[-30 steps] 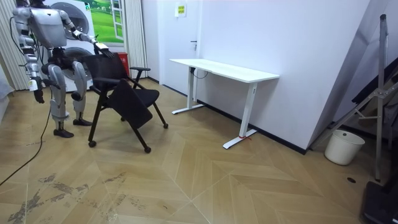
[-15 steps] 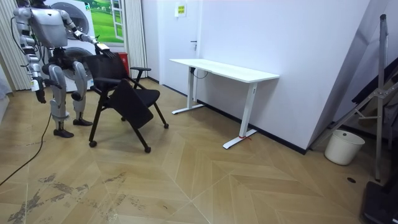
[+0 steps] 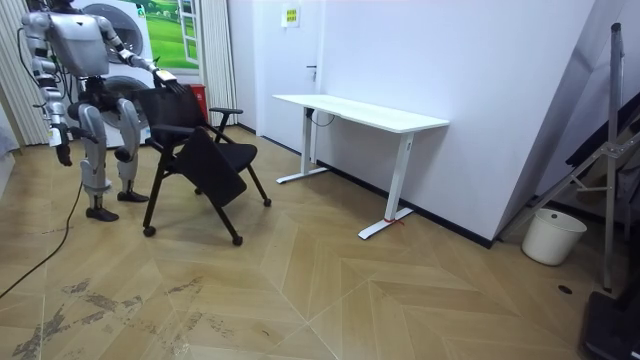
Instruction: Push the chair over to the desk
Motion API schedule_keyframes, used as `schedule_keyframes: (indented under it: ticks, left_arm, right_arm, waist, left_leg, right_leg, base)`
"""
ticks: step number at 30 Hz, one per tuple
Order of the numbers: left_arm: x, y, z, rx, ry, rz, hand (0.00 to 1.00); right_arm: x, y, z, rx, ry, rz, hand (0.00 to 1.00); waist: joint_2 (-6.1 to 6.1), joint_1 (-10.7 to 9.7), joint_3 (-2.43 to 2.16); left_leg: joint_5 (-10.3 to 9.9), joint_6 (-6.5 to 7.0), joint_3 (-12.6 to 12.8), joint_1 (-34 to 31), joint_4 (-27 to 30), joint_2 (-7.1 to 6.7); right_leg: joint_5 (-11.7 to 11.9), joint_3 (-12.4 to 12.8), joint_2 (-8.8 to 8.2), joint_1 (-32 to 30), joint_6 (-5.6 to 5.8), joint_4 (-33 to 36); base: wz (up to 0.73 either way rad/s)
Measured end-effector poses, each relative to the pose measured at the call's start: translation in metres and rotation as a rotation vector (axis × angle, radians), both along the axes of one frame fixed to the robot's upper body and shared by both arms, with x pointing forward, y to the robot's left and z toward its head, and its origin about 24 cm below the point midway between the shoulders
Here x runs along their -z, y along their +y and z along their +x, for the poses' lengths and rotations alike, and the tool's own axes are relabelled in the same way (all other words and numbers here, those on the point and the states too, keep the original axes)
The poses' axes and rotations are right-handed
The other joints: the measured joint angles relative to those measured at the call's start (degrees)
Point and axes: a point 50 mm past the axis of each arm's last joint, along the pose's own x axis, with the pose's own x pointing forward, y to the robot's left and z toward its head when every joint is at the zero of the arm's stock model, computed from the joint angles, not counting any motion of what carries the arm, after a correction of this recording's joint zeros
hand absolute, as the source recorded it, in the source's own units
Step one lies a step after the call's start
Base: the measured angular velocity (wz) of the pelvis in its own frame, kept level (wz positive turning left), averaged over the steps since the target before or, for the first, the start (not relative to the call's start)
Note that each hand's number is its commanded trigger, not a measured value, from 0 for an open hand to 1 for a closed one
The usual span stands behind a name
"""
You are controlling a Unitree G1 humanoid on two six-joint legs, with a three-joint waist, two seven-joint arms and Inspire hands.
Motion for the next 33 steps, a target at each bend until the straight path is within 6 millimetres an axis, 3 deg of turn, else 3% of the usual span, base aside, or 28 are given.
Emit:
schedule_keyframes:
  ticks: [13,33]
  left_arm:
    - [0.000,-0.002,0.012,0.003,-0.022,0.008,1.00]
    - [0.002,-0.003,0.007,0.035,-0.109,0.005,1.00]
  right_arm:
    - [-0.001,0.003,0.007,-0.037,-0.041,0.032,0.00]
    - [0.001,0.002,-0.002,-0.012,-0.010,0.046,0.00]
  waist:
    - [-0.05,0.03,0.05]
    - [0.61,0.44,-0.21]
  left_leg:
    - [-0.19,-0.22,0.98,-0.05,-0.65,0.23]
    - [-0.50,-0.29,1.08,-0.86,-0.29,0.42]
  right_leg:
    - [0.02,0.65,0.17,-0.68,-0.04,0.15]
    - [0.04,0.58,0.38,-1.80,-0.07,0.78]
  base:
    - [-0.04]
    - [0.00]
